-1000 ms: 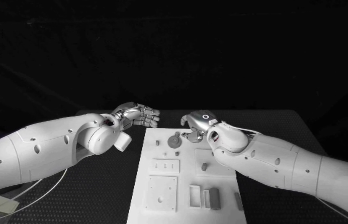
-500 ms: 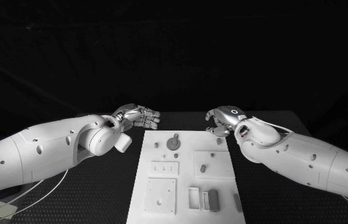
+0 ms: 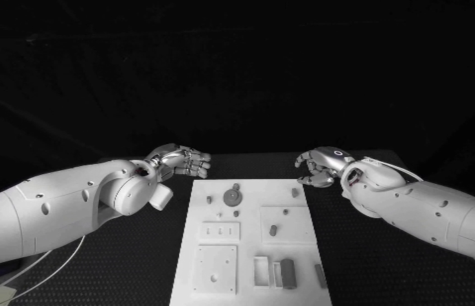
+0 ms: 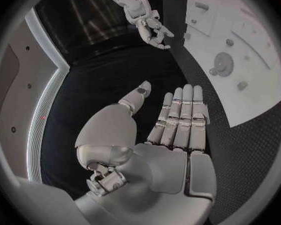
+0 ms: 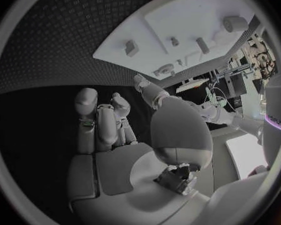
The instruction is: Assemble the parts on the task board
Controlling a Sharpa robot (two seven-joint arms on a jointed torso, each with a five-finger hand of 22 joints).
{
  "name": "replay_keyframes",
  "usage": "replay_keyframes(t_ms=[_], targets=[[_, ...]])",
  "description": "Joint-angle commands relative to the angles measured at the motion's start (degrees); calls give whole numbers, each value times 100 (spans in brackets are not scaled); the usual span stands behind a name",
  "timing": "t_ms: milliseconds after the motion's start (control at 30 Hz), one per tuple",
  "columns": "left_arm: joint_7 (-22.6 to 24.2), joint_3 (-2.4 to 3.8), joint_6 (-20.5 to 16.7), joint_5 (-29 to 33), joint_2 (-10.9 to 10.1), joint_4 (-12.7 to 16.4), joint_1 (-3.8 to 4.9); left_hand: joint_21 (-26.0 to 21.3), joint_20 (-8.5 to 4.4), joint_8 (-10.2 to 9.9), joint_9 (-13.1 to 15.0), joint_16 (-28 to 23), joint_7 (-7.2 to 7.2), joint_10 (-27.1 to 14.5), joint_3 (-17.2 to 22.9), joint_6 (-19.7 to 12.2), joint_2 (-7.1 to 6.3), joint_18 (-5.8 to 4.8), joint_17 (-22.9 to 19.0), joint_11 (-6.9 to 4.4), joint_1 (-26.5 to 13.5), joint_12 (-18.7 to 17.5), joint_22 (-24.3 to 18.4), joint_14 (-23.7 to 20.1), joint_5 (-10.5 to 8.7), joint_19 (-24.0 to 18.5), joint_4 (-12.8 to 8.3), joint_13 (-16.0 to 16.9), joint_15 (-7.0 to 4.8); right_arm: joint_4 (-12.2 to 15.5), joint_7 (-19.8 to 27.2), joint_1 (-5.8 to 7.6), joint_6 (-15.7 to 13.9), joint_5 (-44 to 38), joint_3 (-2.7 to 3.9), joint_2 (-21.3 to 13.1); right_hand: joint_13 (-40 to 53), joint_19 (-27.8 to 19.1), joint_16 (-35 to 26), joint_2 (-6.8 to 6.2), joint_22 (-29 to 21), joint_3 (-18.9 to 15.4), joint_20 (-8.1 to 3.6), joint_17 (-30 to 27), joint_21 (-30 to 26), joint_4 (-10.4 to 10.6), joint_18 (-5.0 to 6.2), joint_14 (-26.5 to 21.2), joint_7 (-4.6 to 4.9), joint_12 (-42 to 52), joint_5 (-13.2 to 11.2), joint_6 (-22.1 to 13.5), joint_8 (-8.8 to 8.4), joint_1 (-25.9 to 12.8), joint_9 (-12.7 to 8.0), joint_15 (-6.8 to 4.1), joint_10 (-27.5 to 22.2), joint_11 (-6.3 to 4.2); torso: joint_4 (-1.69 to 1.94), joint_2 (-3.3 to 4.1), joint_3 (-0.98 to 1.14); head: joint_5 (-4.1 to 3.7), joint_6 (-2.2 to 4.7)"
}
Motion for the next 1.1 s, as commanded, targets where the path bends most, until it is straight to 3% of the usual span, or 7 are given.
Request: replay_keyframes(t_ms=[33, 267, 700, 967, 1100], targets=[[84, 5, 96, -8, 33, -21, -9, -25, -15, -26, 8, -34, 94, 37, -25, 41, -38, -60, 7, 12, -9, -22, 9, 40, 20, 43, 1, 8, 18, -166, 517, 1, 591, 283, -1, 36, 0, -54, -40, 19, 112, -9, 17, -14, -24, -73, 686, -60, -19, -35, 5, -61, -41, 63, -15, -20, -62, -6, 10, 2, -7, -25, -2], [82, 5, 120, -8, 52, -61, -48, -25, -15, -27, 8, -35, 98, 38, -26, 41, -36, -60, 8, 12, -11, -24, 10, 41, 20, 44, 3, 9, 18, -434, 475, -83, 644, 280, -25, 153, 1, -79, -35, 52, 114, -39, 37, -7, -16, -166, 686, -78, -36, -21, 6, -141, -64, 105, -34, -40, -86, -25, 47, 1, -8, -84, -19], [79, 5, 136, -8, 57, -84, -64, -29, -15, -30, 9, -41, 102, 40, -27, 40, -30, -60, 12, 12, -17, -29, 11, 42, 21, 45, 8, 9, 19, -724, 589, -237, 670, 287, -29, 322, -2, -90, -27, 99, 113, -55, 43, 8, -8, -231, 686, -79, -44, -9, 7, -165, -57, 132, -39, -44, -95, -31, 22, 0, -3, -29, -62], [79, 5, 143, -8, 57, -80, -65, -31, -15, -31, 9, -44, 102, 40, -27, 39, -29, -60, 14, 12, -17, -31, 11, 42, 21, 45, 7, 10, 19, -778, 603, -294, 708, 287, -35, 377, -7, -97, -20, 149, 113, -74, 50, 16, 3, -291, 686, -79, -25, 3, 7, -74, 10, 138, -21, -31, -99, -14, 34, -2, -12, -40, -65], [76, 5, 141, -8, 54, -78, -66, -32, -15, -31, 9, -45, 102, 40, -27, 39, -28, -60, 15, 12, -17, -32, 11, 42, 21, 45, 7, 10, 19, -951, 648, -333, 735, 275, -42, 477, -9, -100, -14, 187, 112, -76, 54, 25, 7, -319, 686, -75, -16, 12, 8, -24, 43, 143, -13, -21, -100, -5, 36, -1, -11, -39, -68]])
